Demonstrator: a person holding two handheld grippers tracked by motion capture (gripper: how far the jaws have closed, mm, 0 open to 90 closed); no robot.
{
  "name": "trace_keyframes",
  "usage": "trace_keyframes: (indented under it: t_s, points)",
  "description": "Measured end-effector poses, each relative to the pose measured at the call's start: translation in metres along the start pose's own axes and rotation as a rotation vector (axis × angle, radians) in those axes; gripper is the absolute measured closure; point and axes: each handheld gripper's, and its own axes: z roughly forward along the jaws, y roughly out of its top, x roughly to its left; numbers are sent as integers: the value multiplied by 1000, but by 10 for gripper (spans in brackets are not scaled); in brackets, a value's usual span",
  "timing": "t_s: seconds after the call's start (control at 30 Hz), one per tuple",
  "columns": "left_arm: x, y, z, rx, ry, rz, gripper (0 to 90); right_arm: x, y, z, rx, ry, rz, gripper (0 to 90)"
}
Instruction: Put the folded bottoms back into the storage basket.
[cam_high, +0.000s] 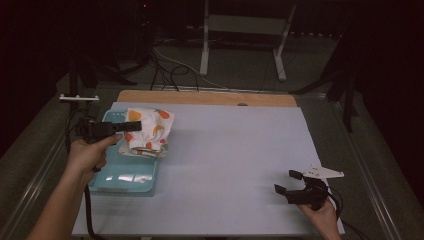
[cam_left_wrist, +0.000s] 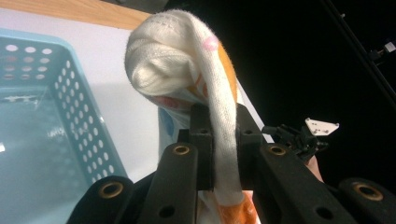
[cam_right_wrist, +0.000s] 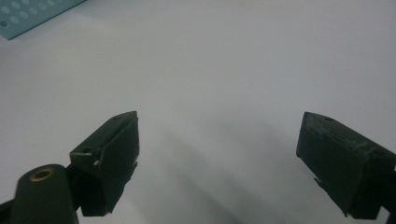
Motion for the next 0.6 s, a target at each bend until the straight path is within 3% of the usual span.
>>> trace_keyframes:
  t_s: [0.6]
  points:
    - [17, -2, -30, -35, 27, -38, 831, 1, 0, 1, 3, -1, -7, 133]
